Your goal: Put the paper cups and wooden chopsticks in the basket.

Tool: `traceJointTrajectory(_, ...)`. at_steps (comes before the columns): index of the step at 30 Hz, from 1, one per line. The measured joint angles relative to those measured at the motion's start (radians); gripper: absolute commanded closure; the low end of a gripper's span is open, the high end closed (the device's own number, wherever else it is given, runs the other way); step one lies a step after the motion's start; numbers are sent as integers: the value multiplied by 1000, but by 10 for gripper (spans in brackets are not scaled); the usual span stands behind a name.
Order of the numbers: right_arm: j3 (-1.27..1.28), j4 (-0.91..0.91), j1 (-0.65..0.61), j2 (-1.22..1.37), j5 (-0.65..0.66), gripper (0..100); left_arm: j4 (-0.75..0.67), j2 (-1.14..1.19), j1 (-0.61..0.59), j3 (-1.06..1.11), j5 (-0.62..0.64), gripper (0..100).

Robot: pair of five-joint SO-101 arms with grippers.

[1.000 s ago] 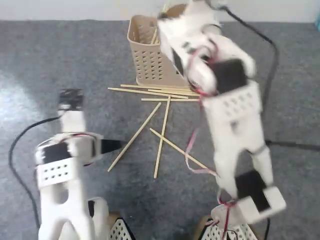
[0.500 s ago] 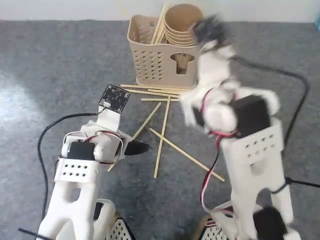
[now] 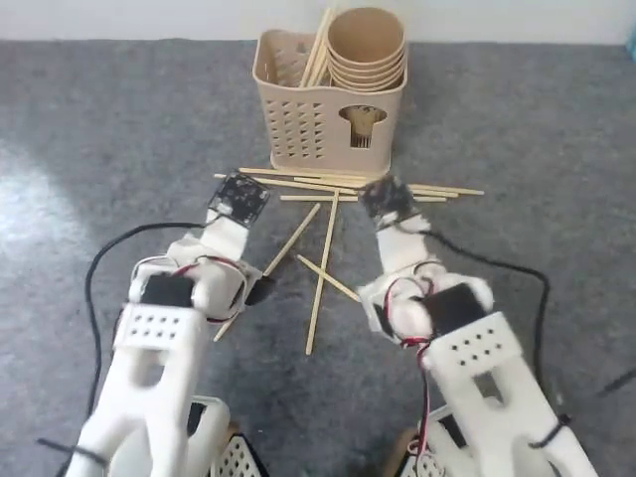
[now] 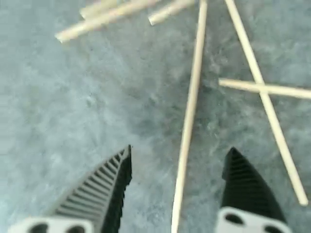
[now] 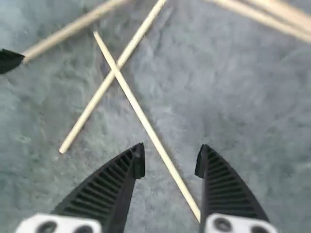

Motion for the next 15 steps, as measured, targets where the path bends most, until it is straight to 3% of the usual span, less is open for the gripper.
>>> traceJointTrajectory(15,26,-321,-52,399,0,812,-8,667,18,-370,-55,735)
